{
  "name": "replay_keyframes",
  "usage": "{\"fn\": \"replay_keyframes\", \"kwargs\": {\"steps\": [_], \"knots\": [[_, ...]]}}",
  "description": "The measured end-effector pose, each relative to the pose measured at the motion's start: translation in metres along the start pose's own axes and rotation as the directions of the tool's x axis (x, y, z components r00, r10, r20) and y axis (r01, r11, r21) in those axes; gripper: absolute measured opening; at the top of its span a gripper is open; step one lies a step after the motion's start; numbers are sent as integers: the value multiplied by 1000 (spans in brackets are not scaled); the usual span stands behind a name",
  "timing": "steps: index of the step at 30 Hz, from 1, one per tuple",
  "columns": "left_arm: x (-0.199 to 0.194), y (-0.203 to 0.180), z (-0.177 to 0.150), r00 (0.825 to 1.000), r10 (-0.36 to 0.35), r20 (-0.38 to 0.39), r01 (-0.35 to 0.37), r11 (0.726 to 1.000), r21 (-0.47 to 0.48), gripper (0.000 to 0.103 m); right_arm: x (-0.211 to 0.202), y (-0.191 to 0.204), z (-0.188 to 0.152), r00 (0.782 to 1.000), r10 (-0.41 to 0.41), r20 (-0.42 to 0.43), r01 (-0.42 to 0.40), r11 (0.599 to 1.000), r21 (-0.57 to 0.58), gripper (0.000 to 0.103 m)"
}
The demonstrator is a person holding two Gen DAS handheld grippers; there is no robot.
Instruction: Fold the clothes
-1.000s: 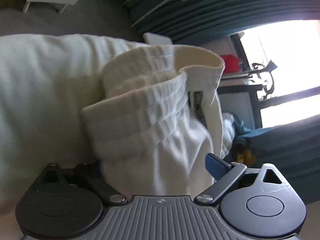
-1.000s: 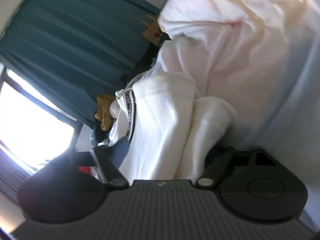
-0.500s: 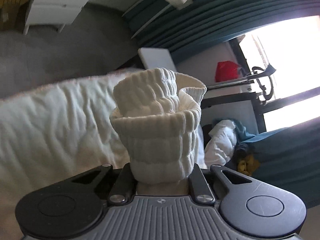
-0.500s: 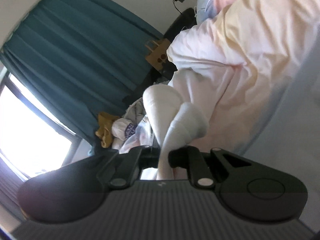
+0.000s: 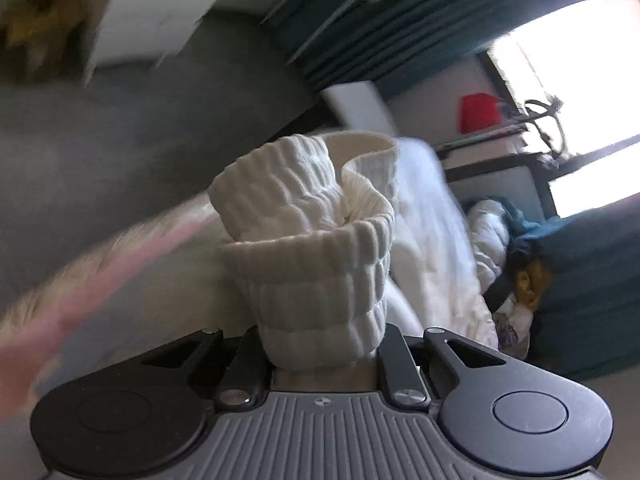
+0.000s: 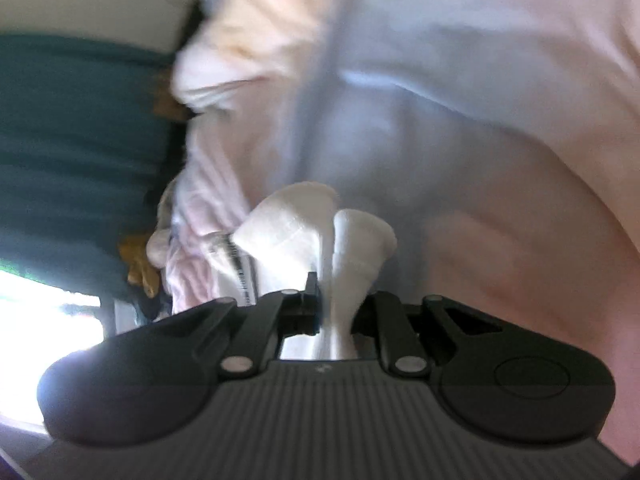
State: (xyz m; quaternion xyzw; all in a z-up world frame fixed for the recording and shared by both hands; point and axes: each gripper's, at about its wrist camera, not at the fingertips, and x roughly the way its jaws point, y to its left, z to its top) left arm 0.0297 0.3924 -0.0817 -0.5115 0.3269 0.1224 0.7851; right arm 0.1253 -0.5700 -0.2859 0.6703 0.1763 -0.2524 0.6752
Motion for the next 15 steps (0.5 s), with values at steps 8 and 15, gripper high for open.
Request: {"fn": "replay_keyframes", "kwargs": {"steps": [8,15], "knots": [[-30,0,-34,1000,1,11,-3,978,208,55,-9,-7,4,999,0,-47,0,1000,-1,32],[-86,-41,-80,994,10,112,-63,877,477,76,-41,-8,6,997,-25,75,27,999,-24,73]]}}
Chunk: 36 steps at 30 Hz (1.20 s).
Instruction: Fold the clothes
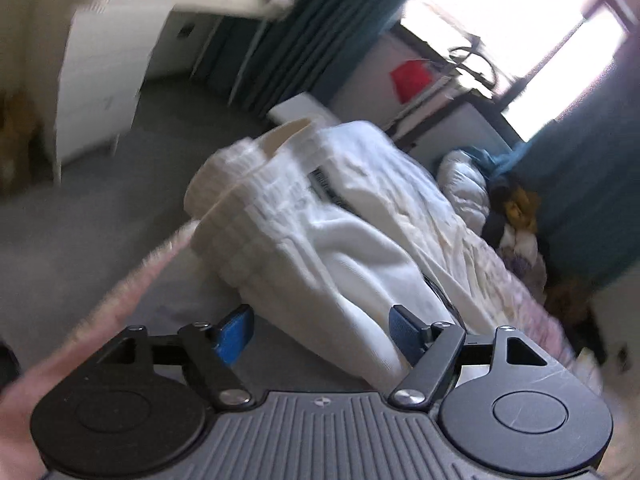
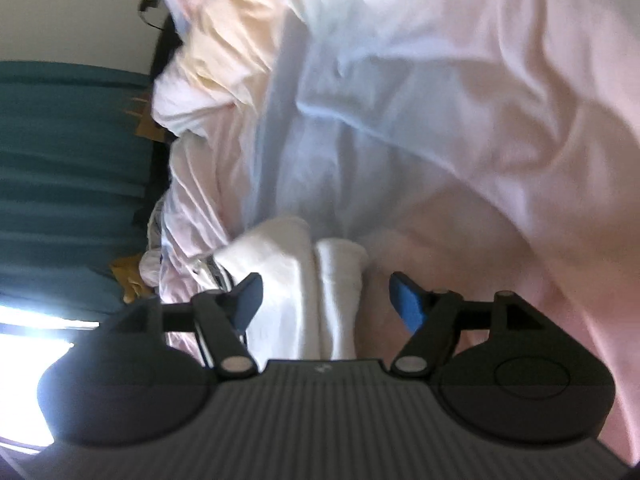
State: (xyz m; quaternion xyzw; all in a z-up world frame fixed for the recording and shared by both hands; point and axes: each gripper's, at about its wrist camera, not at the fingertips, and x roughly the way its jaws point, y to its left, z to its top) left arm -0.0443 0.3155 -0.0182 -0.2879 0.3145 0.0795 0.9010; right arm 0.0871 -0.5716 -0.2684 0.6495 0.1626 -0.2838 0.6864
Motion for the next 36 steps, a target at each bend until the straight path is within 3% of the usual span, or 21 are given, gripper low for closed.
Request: {"fn": "replay_keyframes", "kwargs": {"steps": [3,7,9,12,16,21,25,28,32,33,36], "knots": [[-29,-38,-8,998,-19,60,11,992,126,87,-8,13,3,998,13,55,-8,996,-88,73],[-47,-93,-24,995,-52,80,29,963,266,87,-16,29,15,996,52,78,-35,978,-205,73],[-38,-127,-32,994,-92,55,69,943,325,87,-20,36,24,994,83,65,-64,964,-257,73],[-18,-174,-50,976,-219,4,198,891,408,87,-23,44,35,991,128,36,-110,940,-324,73],[26,-245,-91,947,-306,-101,310,782,541,87,-17,45,37,985,169,-21,-166,927,-337,72],[82,-329,-165,930,-293,-224,361,606,708,87,-6,49,34,972,215,-98,-236,911,-338,72],[129,-372,-225,909,-296,-292,405,468,786,87,-4,42,44,958,268,-101,-286,916,-282,72],[157,-399,-263,891,-316,-326,431,362,827,86,5,43,50,955,270,-123,-296,906,-302,72],[183,-416,-306,868,-335,-368,462,269,845,86,22,40,51,960,233,-153,-270,911,-311,72],[187,-416,-314,866,-330,-375,465,257,847,86,26,40,50,962,220,-161,-262,909,-324,72],[198,-411,-328,871,-321,-372,457,253,853,85,38,41,46,969,170,-178,-226,902,-369,72]]}}
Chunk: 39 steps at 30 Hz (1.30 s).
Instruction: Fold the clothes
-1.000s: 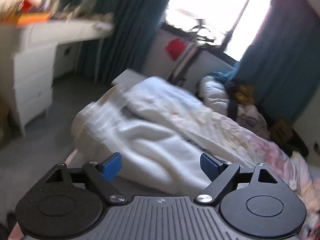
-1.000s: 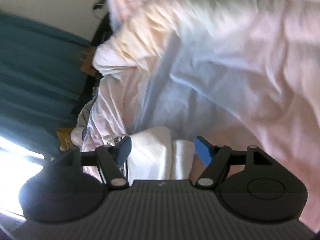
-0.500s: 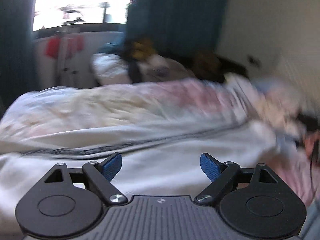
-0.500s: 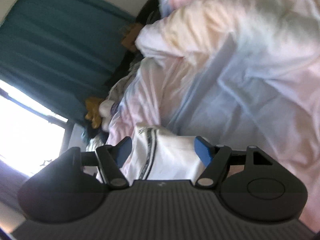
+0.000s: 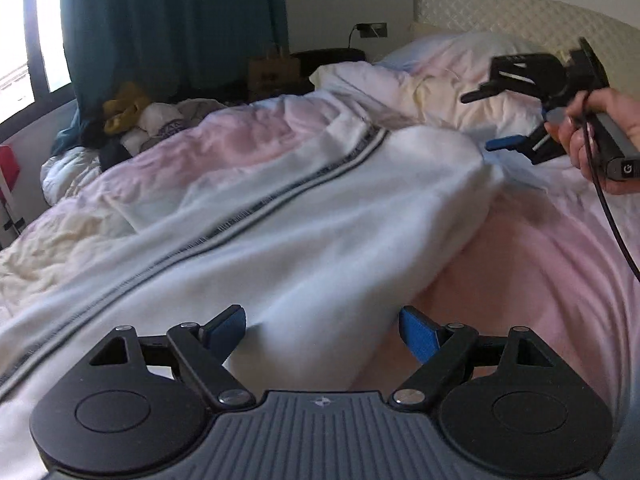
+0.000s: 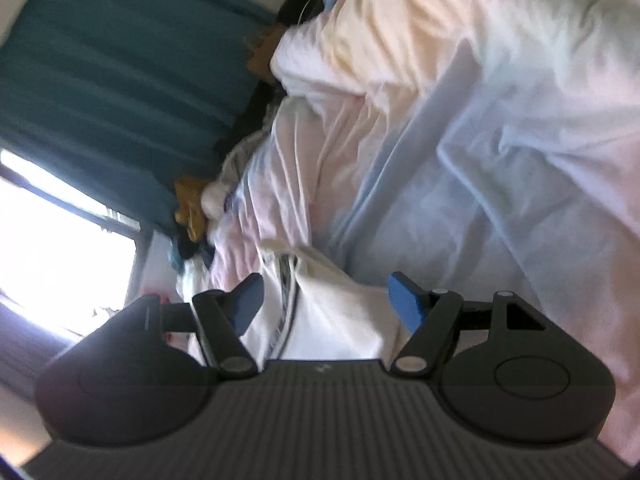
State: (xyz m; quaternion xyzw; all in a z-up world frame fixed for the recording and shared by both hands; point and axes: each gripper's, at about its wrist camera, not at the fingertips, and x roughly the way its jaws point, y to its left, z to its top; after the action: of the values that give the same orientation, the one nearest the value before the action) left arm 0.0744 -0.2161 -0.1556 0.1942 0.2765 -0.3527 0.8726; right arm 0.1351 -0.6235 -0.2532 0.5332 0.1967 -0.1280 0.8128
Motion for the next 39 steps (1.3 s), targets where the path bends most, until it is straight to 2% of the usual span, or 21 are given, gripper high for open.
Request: {"fn": "replay_keyframes", "kwargs": {"steps": [5,8,9,10,13,18,21,23,26,29,33,36,37,38,39], "knots": [[4,2,-2,1000,15,-15,-15,999,-41,83,22,5,-10,992,-117,-46,112,990,-90,72],[2,1,3,999,34,-33,-36,999,-38,81,29,11,-14,986,-164,-40,157,976,-149,62],[1,1,4,998,41,-39,-42,998,-37,80,28,13,-15,986,-166,-27,159,974,-159,54],[0,1,5,998,42,-41,-44,998,-40,76,28,15,-16,986,-167,-14,162,972,-168,38],[-4,0,8,998,43,-43,-45,998,-42,67,22,21,-17,985,-172,20,172,966,-194,23],[-10,1,11,999,30,-30,-31,999,-35,47,9,31,-20,989,-133,59,142,970,-198,11],[-16,5,14,1000,13,-12,-13,998,-60,25,-6,42,-23,991,-87,105,108,971,-211,9],[-25,6,18,1000,0,4,0,997,-73,15,-21,51,-25,987,-61,147,93,971,-221,9],[-41,8,22,999,-17,37,20,997,-80,13,-38,53,-25,978,-57,200,95,978,-188,9],[-46,8,21,998,-45,32,47,996,-80,13,-43,40,-27,973,-112,200,135,985,-106,9],[-36,7,13,998,-63,-5,62,995,-84,15,-29,10,-30,976,-196,91,194,981,21,11],[-32,7,6,998,-64,-19,62,995,-83,24,-24,-6,-33,977,-208,43,204,975,93,13],[-33,8,5,998,-63,-14,61,994,-91,26,-24,-11,-34,978,-205,35,200,973,117,16],[-35,10,4,998,-59,-7,58,993,-103,32,-26,-14,-36,978,-207,32,200,969,146,19],[-38,11,4,998,-55,0,55,992,-117,36,-28,-15,-38,975,-219,28,211,962,174,26]]}}
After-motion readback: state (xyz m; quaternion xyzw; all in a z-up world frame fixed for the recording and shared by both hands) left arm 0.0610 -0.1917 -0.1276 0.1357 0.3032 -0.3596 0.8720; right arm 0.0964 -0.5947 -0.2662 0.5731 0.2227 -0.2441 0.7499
